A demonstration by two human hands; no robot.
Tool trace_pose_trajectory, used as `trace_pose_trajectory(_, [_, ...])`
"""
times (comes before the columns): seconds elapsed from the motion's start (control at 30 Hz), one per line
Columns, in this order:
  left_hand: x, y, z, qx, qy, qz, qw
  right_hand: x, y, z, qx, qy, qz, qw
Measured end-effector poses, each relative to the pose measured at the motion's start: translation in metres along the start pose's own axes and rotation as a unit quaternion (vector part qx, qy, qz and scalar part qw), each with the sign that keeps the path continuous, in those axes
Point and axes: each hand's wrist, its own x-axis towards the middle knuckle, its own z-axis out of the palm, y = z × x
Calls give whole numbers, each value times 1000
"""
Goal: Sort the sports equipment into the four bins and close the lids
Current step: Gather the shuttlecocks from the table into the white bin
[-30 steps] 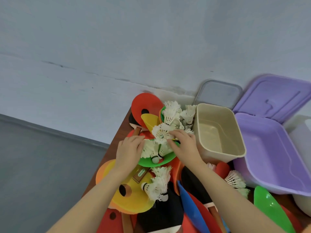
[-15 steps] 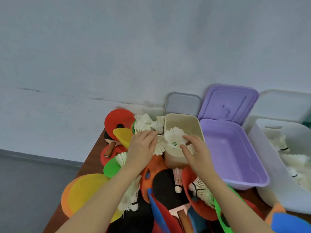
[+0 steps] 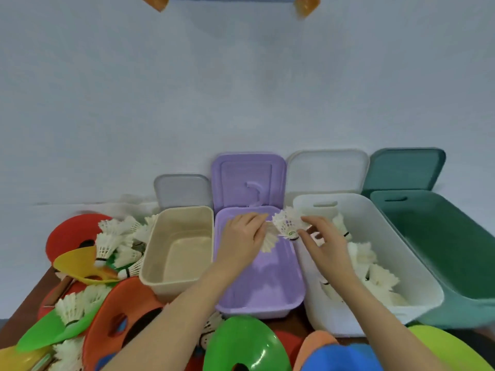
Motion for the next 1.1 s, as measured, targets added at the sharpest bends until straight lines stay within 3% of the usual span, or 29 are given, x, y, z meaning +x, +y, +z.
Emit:
trace_pose_trajectory(0.13, [33, 37, 49, -5, -35, -11, 999, 21, 44, -42, -26, 11, 33, 999])
trace_pose_trajectory(0.27, [59, 66, 85, -45, -113, -93, 988, 38, 82, -73, -69, 45, 50, 995])
trace_pose_trajectory(0.43, [80, 71, 126, -50, -144, -76, 985, 51, 124, -86, -154, 57, 78, 983])
trace_pose_trajectory(0.5, [84, 70, 140, -35, -169, -60, 983, 54, 137, -85, -192, 18, 83, 978])
trace_pose_trajectory(0.63, [79, 67, 154, 108, -270, -41, 956, 50, 156, -79, -241, -119, 91, 959])
trace_pose_trajectory(0.77, [67, 62, 142, 131, -235, -35, 963, 44, 148, -76, -223, -129, 96, 962])
trace_pose_trajectory(1.1, [40, 40, 48, 130, -119, -33, 984, 35, 74, -42, -144, -115, 17, 983])
